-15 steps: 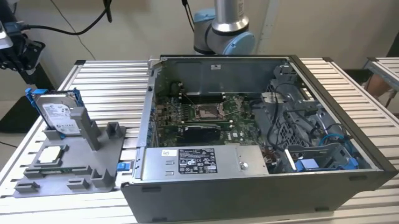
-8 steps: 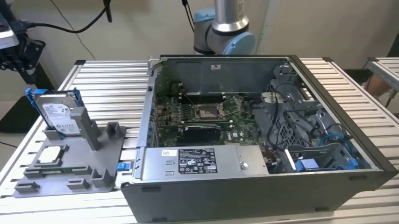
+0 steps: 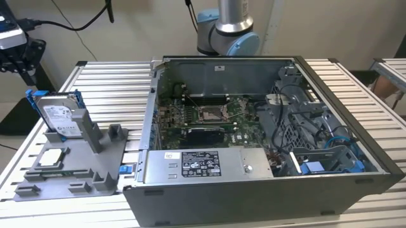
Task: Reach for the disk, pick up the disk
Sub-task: 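Pick up the disk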
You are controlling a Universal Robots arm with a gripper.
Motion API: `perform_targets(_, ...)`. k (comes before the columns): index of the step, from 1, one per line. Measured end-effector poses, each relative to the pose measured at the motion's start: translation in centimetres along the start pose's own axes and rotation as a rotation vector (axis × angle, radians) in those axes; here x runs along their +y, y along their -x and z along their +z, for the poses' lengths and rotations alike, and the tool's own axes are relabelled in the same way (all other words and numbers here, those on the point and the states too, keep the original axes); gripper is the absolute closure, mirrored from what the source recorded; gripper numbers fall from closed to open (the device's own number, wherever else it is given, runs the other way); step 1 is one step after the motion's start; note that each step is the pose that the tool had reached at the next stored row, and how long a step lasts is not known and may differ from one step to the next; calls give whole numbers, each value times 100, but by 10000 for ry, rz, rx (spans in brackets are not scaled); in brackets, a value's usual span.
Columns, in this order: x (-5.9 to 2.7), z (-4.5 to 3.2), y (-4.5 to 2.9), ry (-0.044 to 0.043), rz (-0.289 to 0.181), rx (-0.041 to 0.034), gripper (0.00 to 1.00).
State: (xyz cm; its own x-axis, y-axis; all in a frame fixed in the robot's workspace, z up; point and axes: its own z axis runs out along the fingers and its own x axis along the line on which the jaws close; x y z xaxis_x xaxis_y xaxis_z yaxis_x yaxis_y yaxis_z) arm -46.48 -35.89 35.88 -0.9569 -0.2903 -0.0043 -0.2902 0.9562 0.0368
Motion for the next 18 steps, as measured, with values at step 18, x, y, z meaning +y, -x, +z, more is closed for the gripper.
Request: perform_targets(18, 1, 0, -1, -32, -3139, -54, 100)
